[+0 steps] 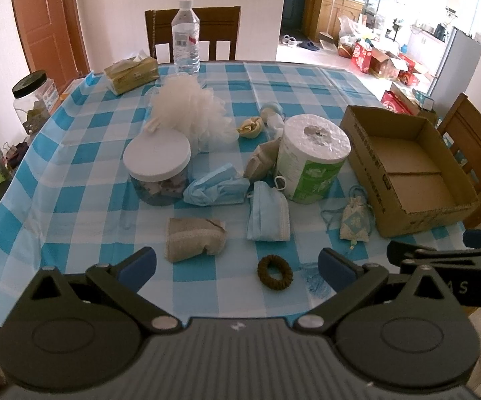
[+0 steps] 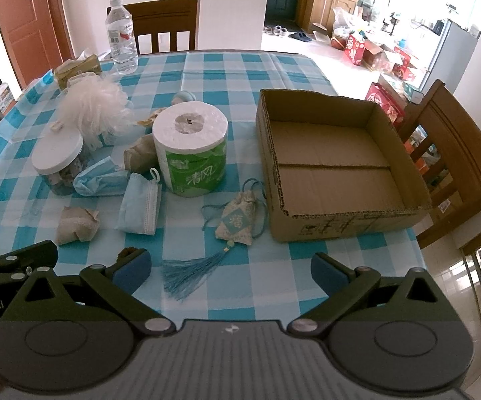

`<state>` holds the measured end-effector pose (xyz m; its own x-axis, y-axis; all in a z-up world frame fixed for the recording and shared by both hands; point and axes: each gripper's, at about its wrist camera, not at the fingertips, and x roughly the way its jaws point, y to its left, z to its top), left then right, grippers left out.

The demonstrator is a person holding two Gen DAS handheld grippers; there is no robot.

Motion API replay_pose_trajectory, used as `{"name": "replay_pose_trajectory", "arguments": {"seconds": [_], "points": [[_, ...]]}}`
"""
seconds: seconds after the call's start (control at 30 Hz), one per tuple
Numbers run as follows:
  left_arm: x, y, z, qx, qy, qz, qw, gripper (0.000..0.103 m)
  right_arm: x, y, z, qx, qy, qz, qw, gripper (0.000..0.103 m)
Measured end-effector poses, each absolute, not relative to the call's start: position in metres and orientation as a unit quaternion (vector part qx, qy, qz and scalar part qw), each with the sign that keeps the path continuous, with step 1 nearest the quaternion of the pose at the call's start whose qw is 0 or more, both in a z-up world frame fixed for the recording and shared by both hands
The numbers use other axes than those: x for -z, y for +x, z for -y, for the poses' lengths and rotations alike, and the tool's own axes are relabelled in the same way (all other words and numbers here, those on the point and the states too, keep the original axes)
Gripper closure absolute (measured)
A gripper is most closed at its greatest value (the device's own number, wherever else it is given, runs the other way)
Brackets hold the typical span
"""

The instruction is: Organize soft objects

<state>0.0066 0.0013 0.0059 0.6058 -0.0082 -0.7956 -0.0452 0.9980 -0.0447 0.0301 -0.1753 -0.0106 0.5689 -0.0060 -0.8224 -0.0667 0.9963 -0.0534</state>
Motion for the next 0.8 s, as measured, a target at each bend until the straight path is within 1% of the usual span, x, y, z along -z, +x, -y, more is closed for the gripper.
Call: {"name": "replay_pose_trajectory", "arguments": {"seconds": [0.23, 0.8], "points": [[-0.003, 0.025, 0.000, 0.004, -0.027, -0.440, 0.898, 0.001, 0.010, 0.031, 0.174, -0.018, -0.040, -0.463, 0.885, 0.000], [0.026, 0.023, -0.016, 0.054, -0.014, -0.418, 0.907, 0.001, 0.029, 0.034, 0.172, -0.062, -0.044, -0.438, 0.896, 0.000]]}}
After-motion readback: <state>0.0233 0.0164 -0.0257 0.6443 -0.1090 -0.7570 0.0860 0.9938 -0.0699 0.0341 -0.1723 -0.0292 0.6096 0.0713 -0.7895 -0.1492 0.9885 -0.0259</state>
